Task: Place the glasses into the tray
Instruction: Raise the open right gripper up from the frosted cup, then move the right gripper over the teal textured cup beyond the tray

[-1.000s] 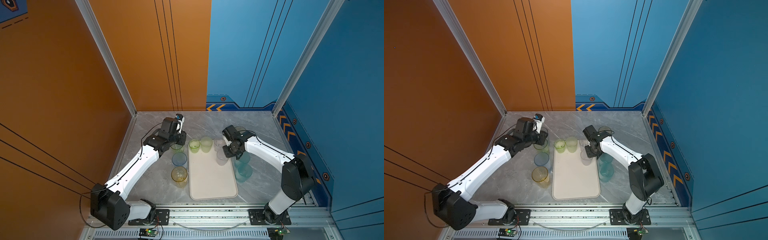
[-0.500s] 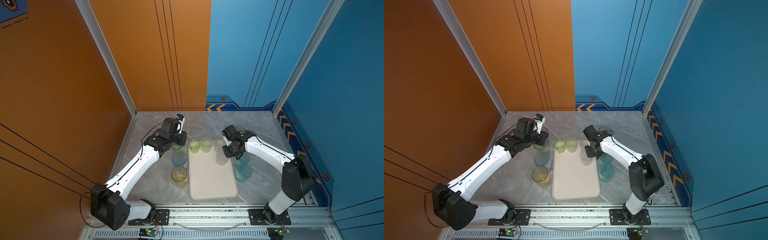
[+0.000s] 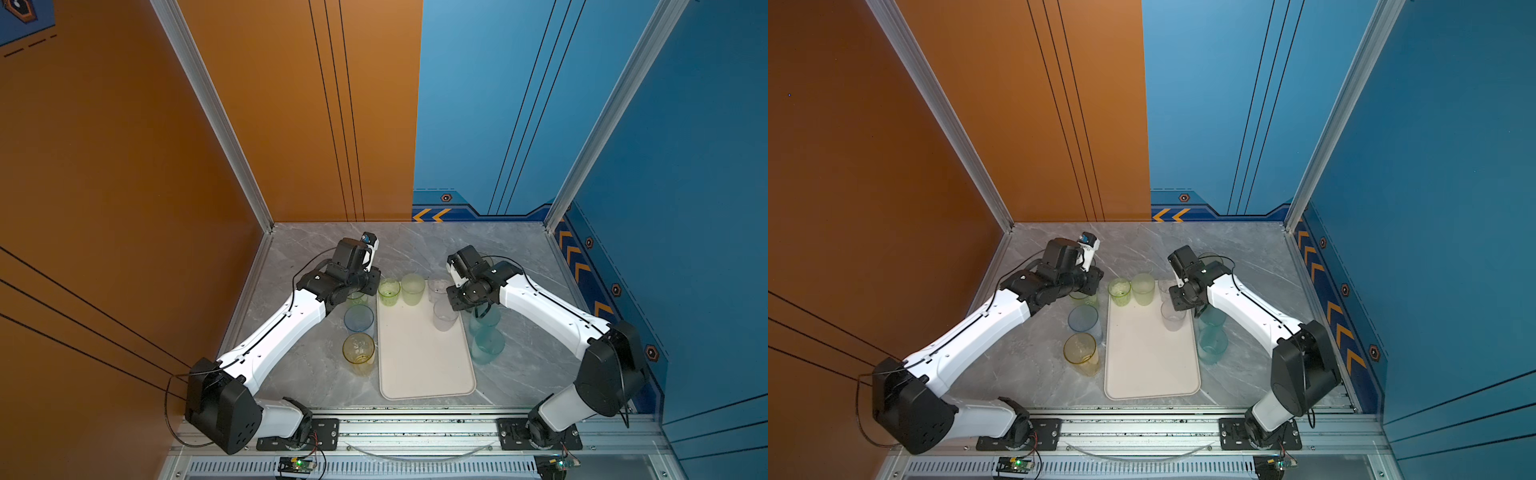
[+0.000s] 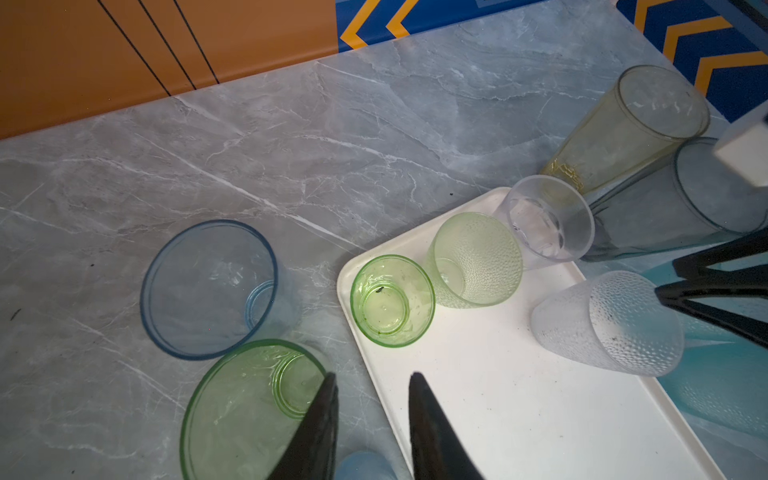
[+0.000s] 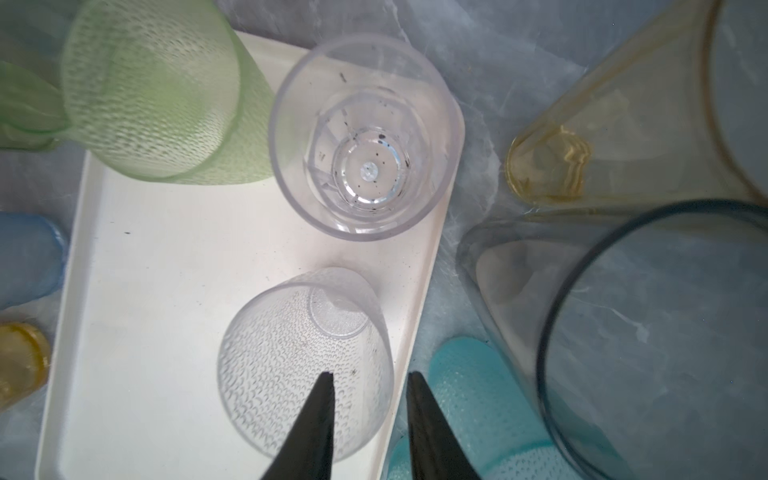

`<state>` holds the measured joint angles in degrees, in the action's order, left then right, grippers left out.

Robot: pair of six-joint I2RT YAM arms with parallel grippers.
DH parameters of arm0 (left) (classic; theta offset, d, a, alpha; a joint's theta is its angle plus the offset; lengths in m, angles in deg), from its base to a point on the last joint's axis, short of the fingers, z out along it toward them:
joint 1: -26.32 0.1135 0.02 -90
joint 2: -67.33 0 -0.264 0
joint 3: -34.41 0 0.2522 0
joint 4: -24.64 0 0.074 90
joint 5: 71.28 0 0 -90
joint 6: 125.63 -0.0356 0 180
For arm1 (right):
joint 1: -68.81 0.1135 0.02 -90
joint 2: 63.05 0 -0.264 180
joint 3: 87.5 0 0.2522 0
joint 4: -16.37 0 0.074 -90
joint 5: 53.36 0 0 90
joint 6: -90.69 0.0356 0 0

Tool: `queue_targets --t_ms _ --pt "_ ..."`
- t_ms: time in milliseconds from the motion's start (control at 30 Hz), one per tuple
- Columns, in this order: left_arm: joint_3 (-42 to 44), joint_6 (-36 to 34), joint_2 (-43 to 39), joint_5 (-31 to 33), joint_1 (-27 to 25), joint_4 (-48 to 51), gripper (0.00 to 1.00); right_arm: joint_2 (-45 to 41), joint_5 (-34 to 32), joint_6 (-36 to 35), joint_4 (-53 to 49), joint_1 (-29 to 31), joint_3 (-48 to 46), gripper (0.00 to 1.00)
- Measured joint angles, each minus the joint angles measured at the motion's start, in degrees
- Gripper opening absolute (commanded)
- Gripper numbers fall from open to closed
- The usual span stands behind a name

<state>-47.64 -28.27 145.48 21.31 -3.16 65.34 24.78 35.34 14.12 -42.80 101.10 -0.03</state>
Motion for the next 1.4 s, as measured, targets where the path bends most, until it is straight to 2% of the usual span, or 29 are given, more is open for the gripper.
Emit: queue_targets --t_ms 133,267,500,600,733,1167,1400 --pt "0.0 0.1 0.5 -0.2 -1.6 -1.0 0.3 -6.3 -0.4 0.2 0.0 0.1 0.7 0.29" --pt "0.0 0.2 1.1 -0.7 -2.2 -2.9 0.3 -14.0 -1.9 1.1 -0.9 -1.9 0.8 0.25" --pt "0.0 0.2 2.9 -1.7 -2.2 -3.3 0.31 -23.0 -4.7 4.0 -6.6 -11.9 -3.0 0.18" --pt "-0.2 0.2 2.9 -1.8 -2.1 -3.4 0.31 -23.4 -4.7 4.9 -8.9 -16.1 -6.2 0.16" --pt "-0.3 0.2 2.9 -1.8 -2.1 -3.4 0.31 -22.8 -3.4 5.3 -10.5 -18.6 -9.5 0.16" --pt "-0.3 0.2 2.9 -2.7 -1.6 -3.4 0.31 -17.2 2.2 6.0 -8.8 -19.6 -12.8 0.17" --pt "-0.3 0.2 2.9 -2.9 -1.2 -3.4 0.31 -15.6 3.0 6.0 -7.3 -19.6 -12.9 0.17"
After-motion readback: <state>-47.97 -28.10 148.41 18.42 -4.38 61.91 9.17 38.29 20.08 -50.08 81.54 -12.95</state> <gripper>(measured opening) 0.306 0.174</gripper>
